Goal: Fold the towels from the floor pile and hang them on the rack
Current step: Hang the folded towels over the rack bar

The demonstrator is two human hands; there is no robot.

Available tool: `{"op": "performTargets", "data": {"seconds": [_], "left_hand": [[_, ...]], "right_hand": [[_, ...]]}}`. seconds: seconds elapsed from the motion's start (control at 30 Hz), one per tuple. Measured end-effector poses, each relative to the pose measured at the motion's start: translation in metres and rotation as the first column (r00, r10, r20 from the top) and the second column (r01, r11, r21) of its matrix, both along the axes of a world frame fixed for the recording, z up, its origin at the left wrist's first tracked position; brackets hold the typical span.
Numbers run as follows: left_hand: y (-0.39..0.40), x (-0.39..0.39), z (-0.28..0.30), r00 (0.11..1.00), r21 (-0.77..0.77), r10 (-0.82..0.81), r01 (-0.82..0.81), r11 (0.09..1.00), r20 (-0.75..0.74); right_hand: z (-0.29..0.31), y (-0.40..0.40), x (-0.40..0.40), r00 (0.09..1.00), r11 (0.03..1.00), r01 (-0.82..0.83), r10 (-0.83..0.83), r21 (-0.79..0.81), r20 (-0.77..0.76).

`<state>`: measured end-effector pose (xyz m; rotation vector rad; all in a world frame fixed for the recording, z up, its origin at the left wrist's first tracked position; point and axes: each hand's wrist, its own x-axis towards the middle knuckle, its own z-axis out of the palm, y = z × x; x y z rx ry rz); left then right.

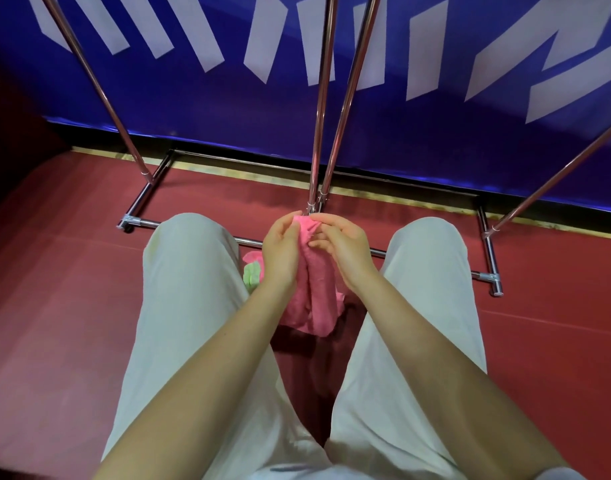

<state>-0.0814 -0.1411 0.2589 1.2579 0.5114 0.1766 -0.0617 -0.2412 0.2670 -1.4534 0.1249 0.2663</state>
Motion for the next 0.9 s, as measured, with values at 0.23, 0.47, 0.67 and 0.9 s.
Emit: {"op": "performTargets", "data": {"seconds": [0.23,0.47,0.67,0.9], "left_hand": [[0.006,-0.002,0.0,0.999,-0.067,-0.004,0.002,0.998,-0.038],[0.005,-0.002,-0.001,0.997,-0.123,-0.021,0.012,0.992,-0.071],[0.003,0.0,-0.002,0.993,-0.006,0.068,-0.069,0.998,-0.095],[-0.008,-0.005,-0.001,1.0,0.016,0.0,0.001,1.0,-0.024]], "right_hand": [[0.004,0.001,0.0,0.963,0.954,-0.04,0.115,-0.296,0.242],[-0.008,-0.007,0.006,0.81,0.807,0.16,0.221,-0.568,0.543],[-0.005,-0.008,-0.001,0.863,0.852,0.073,0.208,-0.519,0.461],[-0.002,-0.007,-0.005,0.928,0.906,0.056,0.108,-0.42,0.357]]}}
